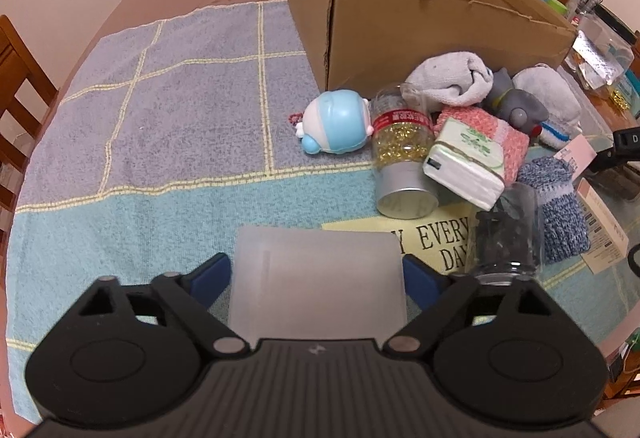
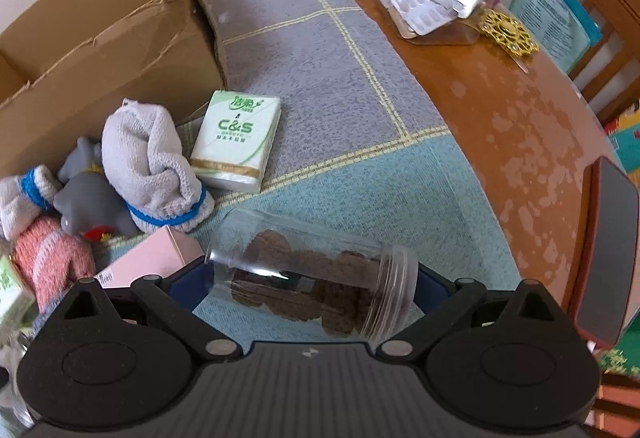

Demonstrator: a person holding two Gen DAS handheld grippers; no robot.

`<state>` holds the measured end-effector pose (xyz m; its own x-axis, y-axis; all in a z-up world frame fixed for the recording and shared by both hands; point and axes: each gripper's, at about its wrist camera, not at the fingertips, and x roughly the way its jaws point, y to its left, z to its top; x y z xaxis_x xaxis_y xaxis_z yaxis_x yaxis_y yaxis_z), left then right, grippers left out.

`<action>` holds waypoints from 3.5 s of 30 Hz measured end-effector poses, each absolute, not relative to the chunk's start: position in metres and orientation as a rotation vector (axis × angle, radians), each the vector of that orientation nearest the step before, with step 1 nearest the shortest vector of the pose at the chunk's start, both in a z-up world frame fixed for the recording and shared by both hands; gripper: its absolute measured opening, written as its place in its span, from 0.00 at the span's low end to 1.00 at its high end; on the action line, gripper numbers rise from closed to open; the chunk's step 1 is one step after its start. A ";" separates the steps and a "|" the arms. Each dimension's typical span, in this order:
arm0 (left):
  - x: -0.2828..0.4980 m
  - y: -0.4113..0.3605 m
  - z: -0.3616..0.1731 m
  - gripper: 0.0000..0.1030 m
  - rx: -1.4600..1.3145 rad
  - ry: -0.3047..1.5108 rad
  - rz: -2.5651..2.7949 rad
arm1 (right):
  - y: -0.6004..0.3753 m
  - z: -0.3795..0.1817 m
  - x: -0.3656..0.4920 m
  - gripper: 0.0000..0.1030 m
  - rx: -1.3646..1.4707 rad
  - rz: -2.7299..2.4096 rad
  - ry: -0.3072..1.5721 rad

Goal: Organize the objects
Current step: 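Carry the cookie jar and white box into the cardboard box and release both, then grasp the cream box with the right tool while the left tool grasps the hair-tie jar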

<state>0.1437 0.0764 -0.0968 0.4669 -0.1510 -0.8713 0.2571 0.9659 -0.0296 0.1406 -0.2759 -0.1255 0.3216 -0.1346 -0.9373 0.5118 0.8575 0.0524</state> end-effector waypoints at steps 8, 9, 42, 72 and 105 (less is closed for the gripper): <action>0.149 0.076 -0.095 0.80 0.109 1.091 -0.286 | -0.274 -0.117 0.142 0.99 0.281 -0.377 1.192; 0.149 0.076 -0.094 0.80 0.116 1.091 -0.287 | -0.274 -0.116 0.142 0.99 0.274 -0.366 1.193; 0.306 -0.018 0.046 0.80 0.143 0.818 -0.382 | -0.236 0.020 0.258 0.99 0.038 0.099 0.892; 0.279 -0.008 0.018 0.96 0.103 0.850 -0.334 | -0.239 -0.001 0.231 1.00 0.006 0.078 0.869; 0.109 0.001 -0.085 0.96 0.163 1.031 -0.447 | -0.207 -0.096 0.109 1.00 0.086 0.180 1.074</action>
<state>0.1089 0.0011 -0.0846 0.4332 -0.2814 -0.8562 0.4322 0.8985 -0.0766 0.1086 -0.2069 -0.0957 0.4636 0.1880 -0.8658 -0.1050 0.9820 0.1571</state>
